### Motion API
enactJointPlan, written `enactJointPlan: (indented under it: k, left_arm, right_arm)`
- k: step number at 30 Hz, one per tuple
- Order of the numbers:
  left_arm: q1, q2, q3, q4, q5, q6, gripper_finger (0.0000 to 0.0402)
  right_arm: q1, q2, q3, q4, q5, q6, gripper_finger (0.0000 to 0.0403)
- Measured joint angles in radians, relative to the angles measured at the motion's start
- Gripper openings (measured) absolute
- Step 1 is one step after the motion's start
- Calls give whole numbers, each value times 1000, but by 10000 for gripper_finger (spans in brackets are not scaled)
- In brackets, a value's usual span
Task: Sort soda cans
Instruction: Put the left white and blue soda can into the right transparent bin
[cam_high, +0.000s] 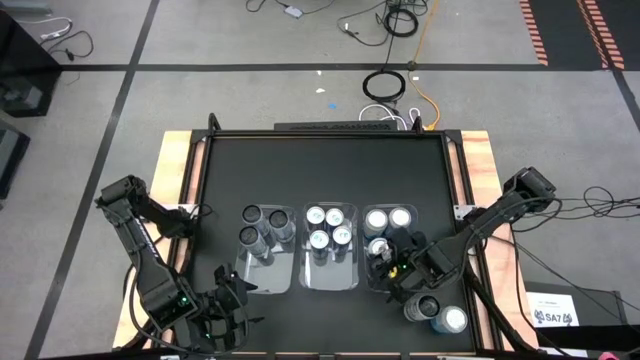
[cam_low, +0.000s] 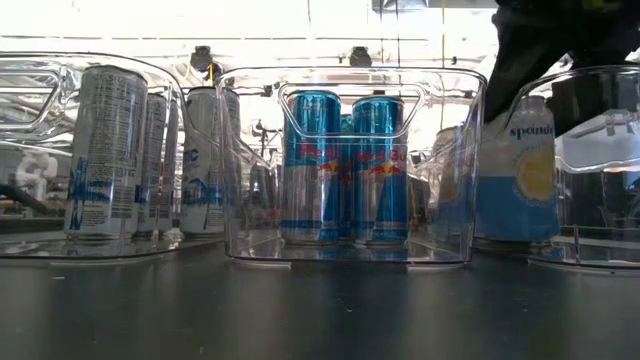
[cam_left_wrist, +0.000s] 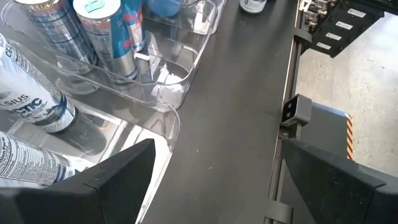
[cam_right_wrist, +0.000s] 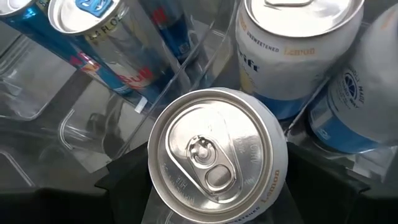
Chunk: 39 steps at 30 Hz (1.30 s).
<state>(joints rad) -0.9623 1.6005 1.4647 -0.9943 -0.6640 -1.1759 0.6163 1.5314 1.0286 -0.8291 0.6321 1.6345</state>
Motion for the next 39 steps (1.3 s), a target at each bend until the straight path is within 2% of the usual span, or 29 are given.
enactJointPlan:
  k: [17, 28, 39]
  left_arm:
    - [0, 0, 0, 20, 0, 3, 364]
    - [0, 0, 0, 39, 5, 5, 364]
    - [0, 0, 0, 47, 5, 5, 364]
  right_arm:
    - [1, 0, 0, -1, -20, 1, 308]
    - [4, 0, 0, 11, -41, 1, 376]
    - [12, 0, 0, 2, -66, -31, 386]
